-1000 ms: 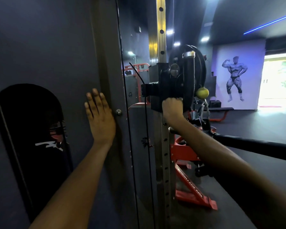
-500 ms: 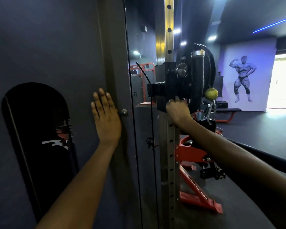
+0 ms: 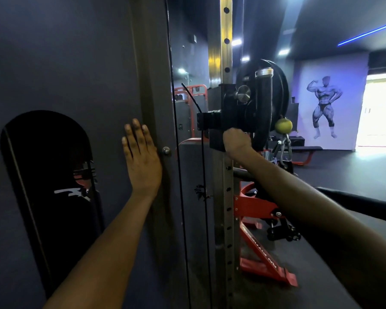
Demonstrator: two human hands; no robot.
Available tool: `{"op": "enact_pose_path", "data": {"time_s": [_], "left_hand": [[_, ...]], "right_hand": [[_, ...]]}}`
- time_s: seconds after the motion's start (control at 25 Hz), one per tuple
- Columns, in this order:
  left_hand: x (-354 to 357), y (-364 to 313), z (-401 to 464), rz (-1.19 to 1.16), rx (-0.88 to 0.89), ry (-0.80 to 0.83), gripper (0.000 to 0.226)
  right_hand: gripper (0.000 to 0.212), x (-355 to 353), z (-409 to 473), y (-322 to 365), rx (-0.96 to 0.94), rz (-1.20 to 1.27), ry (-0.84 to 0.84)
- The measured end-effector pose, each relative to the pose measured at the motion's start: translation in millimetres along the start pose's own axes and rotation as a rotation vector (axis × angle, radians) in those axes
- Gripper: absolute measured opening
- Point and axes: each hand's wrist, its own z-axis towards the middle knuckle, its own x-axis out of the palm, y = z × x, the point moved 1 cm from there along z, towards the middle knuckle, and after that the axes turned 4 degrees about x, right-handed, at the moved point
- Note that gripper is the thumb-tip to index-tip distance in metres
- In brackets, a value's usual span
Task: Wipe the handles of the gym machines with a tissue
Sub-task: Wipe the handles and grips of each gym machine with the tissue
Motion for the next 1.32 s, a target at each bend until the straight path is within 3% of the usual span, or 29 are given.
{"op": "enact_pose_path", "data": {"time_s": [0.12,0.2,0.28,0.36,0.52,0.6,0.72,0.92,1.08,1.16,1.24,1.32], "left_hand": [[-0.3,-1.3,-2.8,-0.015,0.001,-0.011,0.07],[0.2,-1.8,-1.3,-0.008,0.005,-0.017,0.071],[1.6,-1.6,-0.3,0.0,0.02,-0.024,0.07],[1.7,-2.0,1.4,-0.013,0.018,-0.03,0.069],[3.7,-1.2,6.0,-0.005,0.026,-0.049,0.067],[1.5,-1.2,3.2,-0.035,0.012,-0.035,0.067],[-0.8,-2.0,-6.4,-0.016,0.016,-0.021,0.069],[3.3,1.8,-3.8,-0.009,0.01,-0.001,0.073],[5.4,1.0,0.0,-0.016,0.013,-0.02,0.073],[3.8,0.2,1.2,-0.021,0.023,-0.037,0.072],[6.1,0.3,0.1,-0.05,0.044,-0.037,0.069],[5.2,0.2,5.3,-0.052,0.036,-0.037,0.067]], "right_hand": [[0.03,-12.8,12.9,-3.8,0.209,0.131,0.153],[0.032,-14.2,19.4,-5.5,0.25,0.192,0.197],[0.031,-8.0,22.6,-3.2,0.212,0.259,0.132],[0.028,-6.4,10.9,1.5,0.118,0.154,0.06],[0.031,-5.8,-38.5,8.8,-0.054,-0.507,-0.025],[0.035,-8.0,-46.2,7.2,-0.042,-0.621,-0.029],[0.025,-14.7,-31.7,-3.5,-0.026,-0.448,-0.003],[0.024,-15.4,-46.5,7.7,-0.034,-0.608,-0.027],[0.021,-7.6,-22.3,10.2,-0.015,-0.342,-0.014],[0.025,5.6,-7.0,4.8,-0.119,-0.282,-0.033],[0.031,19.7,-2.2,-2.6,-0.255,-0.424,-0.127],[0.033,24.8,-8.1,-13.0,-0.395,-0.502,-0.104]]}}
